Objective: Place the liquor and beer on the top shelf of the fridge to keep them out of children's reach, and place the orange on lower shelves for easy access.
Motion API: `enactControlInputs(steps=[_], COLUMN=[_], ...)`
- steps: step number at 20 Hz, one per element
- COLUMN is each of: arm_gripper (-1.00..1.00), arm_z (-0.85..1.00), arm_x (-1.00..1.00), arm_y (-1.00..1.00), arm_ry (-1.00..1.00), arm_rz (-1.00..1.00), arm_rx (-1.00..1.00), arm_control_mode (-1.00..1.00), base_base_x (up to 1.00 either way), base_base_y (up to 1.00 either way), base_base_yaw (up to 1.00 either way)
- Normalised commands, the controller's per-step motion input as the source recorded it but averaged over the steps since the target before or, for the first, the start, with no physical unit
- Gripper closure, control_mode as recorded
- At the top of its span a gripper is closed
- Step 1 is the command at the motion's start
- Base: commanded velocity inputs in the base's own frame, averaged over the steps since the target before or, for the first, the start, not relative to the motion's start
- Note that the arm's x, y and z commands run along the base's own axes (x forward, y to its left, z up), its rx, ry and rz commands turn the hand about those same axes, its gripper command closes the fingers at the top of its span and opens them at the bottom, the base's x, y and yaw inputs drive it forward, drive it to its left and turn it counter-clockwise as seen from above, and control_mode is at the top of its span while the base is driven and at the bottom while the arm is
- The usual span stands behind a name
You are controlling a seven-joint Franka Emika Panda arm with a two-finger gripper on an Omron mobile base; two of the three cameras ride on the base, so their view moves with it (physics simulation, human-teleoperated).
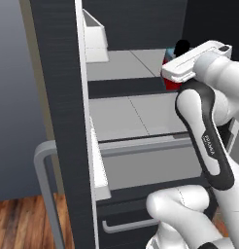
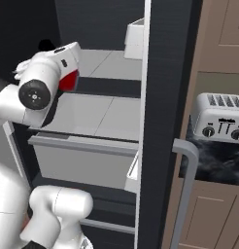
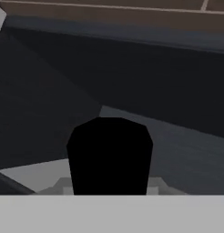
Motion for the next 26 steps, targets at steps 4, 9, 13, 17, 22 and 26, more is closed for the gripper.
enactControlInputs(steps=[4, 9, 13, 17, 22, 26], arm_gripper=[1.0, 1.0, 1.0, 1.0, 1.0, 1.0], arm_z=[0.22, 0.19, 0.02, -0.04, -0.18, -0.22], arm_x=[0.5, 0.51, 0.58, 0.6, 0.58, 0.48], arm_y=[-0.1, -0.12, -0.1, -0.03, 0.0, 0.0], arm_ry=[0.17, 0.07, 0.05, 0.01, 0.04, 0.04], arm_rz=[-0.02, -0.01, -0.02, -0.01, -0.03, -0.03], arm_rx=[0.09, 0.15, 0.16, 0.09, 0.0, 0.0], arm_control_mode=[-1.0, -1.0, -1.0, -1.0, -1.0, -1.0], base_base_x=[0.0, 0.0, 0.0, 0.0, 0.0, 0.0], base_base_y=[0.0, 0.0, 0.0, 0.0, 0.0, 0.0], base_base_yaw=[0.0, 0.0, 0.0, 0.0, 0.0, 0.0])
